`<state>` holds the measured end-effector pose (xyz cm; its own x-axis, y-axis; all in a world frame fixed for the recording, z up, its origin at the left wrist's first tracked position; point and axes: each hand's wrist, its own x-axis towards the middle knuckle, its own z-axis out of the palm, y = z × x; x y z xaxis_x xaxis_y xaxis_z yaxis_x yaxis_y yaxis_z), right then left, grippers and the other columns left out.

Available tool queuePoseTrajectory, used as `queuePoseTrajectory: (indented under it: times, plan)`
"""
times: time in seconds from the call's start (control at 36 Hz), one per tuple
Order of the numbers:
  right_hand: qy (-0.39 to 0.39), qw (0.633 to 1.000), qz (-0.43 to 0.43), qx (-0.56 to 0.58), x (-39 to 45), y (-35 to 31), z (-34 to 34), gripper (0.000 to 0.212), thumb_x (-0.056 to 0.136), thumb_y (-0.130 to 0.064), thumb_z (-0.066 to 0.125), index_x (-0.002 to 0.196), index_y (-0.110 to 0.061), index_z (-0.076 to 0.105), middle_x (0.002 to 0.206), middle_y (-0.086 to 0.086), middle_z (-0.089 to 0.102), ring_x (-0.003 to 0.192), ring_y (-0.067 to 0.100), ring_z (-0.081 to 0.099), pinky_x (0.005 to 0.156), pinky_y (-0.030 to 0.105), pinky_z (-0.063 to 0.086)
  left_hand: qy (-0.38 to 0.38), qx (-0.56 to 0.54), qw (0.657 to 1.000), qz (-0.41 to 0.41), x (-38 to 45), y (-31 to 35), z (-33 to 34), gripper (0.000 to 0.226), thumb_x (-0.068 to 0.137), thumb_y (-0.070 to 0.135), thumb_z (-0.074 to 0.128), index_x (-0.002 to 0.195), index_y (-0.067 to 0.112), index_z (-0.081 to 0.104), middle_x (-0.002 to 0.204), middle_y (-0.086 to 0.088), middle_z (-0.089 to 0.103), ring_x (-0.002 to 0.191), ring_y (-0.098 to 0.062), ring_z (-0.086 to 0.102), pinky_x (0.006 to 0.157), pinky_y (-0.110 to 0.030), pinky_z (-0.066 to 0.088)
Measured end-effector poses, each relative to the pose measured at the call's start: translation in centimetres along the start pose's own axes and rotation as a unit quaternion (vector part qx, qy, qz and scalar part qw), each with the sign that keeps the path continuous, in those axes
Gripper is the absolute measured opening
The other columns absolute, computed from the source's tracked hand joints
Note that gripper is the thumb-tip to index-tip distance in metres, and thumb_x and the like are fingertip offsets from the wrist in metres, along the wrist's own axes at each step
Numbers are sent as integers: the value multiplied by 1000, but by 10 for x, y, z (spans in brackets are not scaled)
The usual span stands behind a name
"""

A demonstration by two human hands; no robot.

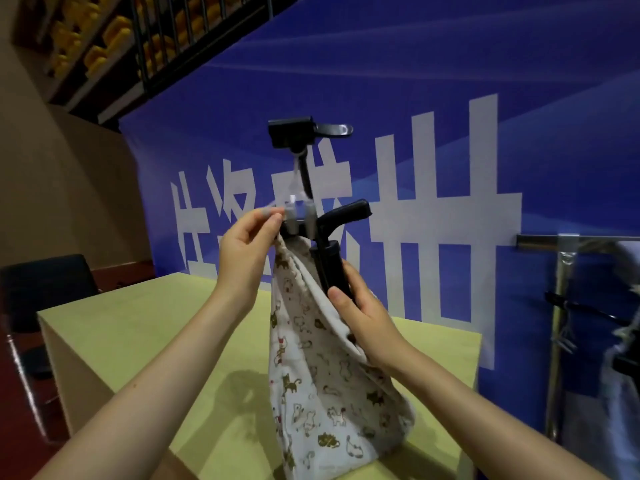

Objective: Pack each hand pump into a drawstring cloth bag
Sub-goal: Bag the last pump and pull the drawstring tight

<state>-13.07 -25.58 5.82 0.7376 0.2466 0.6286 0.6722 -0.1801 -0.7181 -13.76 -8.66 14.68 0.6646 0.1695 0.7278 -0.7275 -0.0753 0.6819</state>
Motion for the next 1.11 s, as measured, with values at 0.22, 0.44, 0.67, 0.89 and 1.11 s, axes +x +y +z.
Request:
queuePoseTrajectory:
  times: [0.22,0.44,0.67,0.89,1.11]
  plan:
    - [-34,991,-39,-121,6,-18,-19,38,101,-40,39,139,-44,41,116,-25,57,98,-5,57,85,21,50,-40,35,999,-5,8,2,3,18,91,35,60,87,19,69,84,-3,67,76,-9,66,72,-21,57]
    - [29,986,156,-57,9,10,-73,26,95,-42,52,104,-21,65,93,-3,64,86,14,60,72,28,50,-1,15,999,-48,12,-7,-5,18,95,29,59,89,15,70,81,-3,68,80,-18,64,69,-22,53]
    - [-144,933,331,12,-13,30,-83,54,81,-48,71,106,0,67,87,11,68,66,15,62,58,23,48,-14,26,999,-27,12,-3,4,15,96,25,56,92,20,69,86,0,71,85,-17,68,76,-24,56]
    - [-77,915,325,226,-19,17,-86,18,90,-20,63,92,-2,63,76,7,58,66,12,60,66,22,50,-3,46,999,-23,14,-8,6,16,96,27,56,92,20,69,83,2,70,80,-11,67,73,-23,54]
    - [30,810,343,474,1,-21,-119,14,72,-21,77,76,-11,68,89,7,66,93,20,60,97,33,45,31,106,993,35,11,-13,2,13,95,30,57,92,24,68,86,-2,69,83,-17,66,75,-27,56]
